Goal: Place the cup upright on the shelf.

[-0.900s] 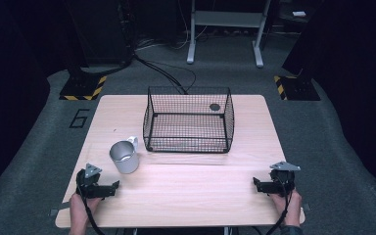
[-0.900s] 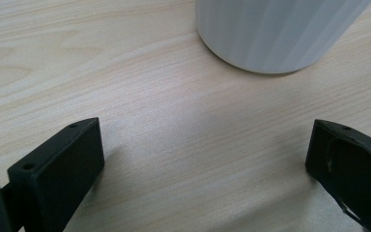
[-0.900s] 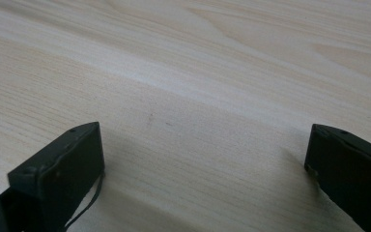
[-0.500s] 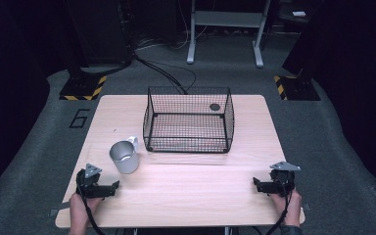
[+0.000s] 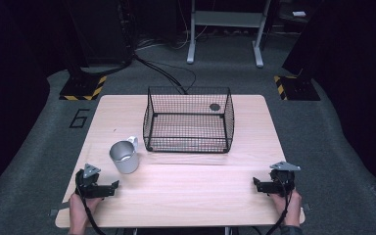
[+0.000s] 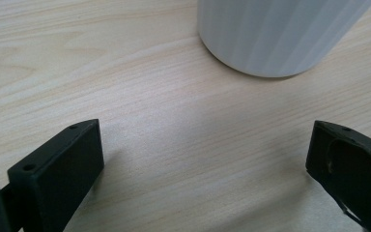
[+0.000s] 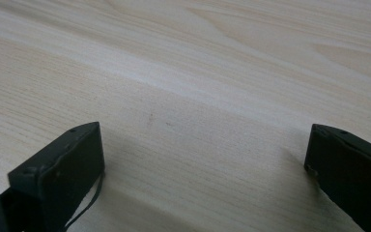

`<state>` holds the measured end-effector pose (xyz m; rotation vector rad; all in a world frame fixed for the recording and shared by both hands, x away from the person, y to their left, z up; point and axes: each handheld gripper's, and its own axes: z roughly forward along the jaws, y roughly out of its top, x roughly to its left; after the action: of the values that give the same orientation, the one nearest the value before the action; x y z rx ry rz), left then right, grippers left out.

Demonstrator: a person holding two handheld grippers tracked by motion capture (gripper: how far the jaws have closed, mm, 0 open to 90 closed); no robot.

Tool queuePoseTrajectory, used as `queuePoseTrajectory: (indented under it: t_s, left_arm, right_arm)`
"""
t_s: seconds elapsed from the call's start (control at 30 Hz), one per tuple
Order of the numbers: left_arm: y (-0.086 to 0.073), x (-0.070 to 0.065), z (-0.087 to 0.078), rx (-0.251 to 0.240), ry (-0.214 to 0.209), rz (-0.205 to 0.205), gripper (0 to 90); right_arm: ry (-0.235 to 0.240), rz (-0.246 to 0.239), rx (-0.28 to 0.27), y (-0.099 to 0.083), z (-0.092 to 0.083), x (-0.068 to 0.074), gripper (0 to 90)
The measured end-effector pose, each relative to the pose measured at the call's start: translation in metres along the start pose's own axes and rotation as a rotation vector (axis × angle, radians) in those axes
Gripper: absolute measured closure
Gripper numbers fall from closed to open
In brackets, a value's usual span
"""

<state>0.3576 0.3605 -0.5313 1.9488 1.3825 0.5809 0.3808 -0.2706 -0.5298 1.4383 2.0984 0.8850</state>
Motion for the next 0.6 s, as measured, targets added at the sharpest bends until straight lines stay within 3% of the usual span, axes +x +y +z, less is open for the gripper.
queuePoseTrajectory:
  t_s: [0.2,0.6]
  left_arm:
    - [0.003,-0.001,-0.008,-0.027,-0.015,-0.011,0.0]
    - [0.039,-0.011,-0.033,-0.125,-0.068,0.016,0.0]
  right_arm:
    - [-0.001,0.001,0.0,0.0,0.0,0.0,0.0]
    - [0.0,0.001,0.0,0.0,0.0,0.0,0.0]
